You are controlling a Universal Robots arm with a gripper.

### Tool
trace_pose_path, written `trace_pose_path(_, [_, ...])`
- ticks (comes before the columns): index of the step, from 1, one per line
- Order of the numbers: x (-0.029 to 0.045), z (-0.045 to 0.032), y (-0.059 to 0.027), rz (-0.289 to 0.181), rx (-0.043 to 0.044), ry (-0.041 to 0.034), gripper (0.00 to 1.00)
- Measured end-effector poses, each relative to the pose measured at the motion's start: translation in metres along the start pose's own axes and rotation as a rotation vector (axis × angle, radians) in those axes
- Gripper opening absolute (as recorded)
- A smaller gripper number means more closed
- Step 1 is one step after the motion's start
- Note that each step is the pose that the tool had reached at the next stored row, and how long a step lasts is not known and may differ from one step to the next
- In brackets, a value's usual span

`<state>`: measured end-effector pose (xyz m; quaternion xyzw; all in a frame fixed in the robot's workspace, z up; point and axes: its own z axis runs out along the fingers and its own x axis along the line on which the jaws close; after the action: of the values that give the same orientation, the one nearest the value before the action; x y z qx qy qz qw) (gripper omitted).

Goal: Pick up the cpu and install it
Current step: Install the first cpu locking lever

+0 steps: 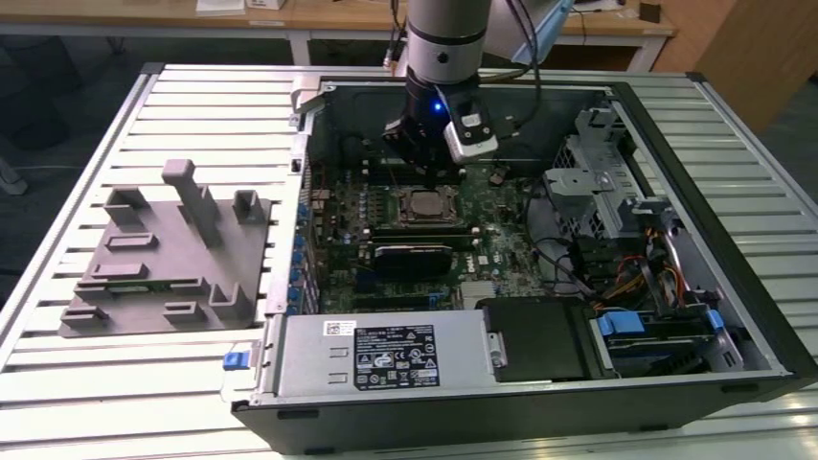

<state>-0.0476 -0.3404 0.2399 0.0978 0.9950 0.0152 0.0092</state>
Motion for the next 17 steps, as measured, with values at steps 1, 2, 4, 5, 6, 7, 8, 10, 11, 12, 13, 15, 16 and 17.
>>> trace_pose_path(1, [0.0000,0.0001,0.0000,-0.018,-0.0002,0.0006,0.11])
trace_pose_path(2, [0.0000,0.0002,0.0000,-0.036,-0.0006,0.0011,0.11])
trace_pose_path(4, [0.0004,0.0004,-0.0001,-0.066,-0.0012,0.0021,0.11])
trace_pose_path(5, [0.0013,0.0005,-0.0002,-0.075,-0.0015,0.0022,0.11])
trace_pose_path(6, [0.0035,0.0004,-0.0007,-0.080,-0.0014,0.0024,0.11])
trace_pose_path(7, [0.0067,0.0003,-0.0013,-0.082,-0.0013,0.0026,0.11])
trace_pose_path(8, [0.0102,0.0003,-0.0020,-0.083,-0.0014,0.0026,0.11])
trace_pose_path(10, [0.0178,0.0002,-0.0035,-0.085,-0.0014,0.0027,0.11])
trace_pose_path(11, [0.0212,0.0001,-0.0042,-0.086,-0.0014,0.0027,0.11])
trace_pose_path(12, [0.0245,0.0000,-0.0048,-0.087,-0.0014,0.0027,0.11])
trace_pose_path(13, [0.0270,0.0000,-0.0053,-0.090,-0.0015,0.0028,0.11])
trace_pose_path(15, [0.0284,0.0000,-0.0055,-0.109,-0.0019,0.0034,0.11])
trace_pose_path(16, [0.0285,0.0000,-0.0055,-0.125,-0.0021,0.0040,0.11])
trace_pose_path(17, [0.0285,0.0000,-0.0056,-0.142,-0.0023,0.0045,0.11])
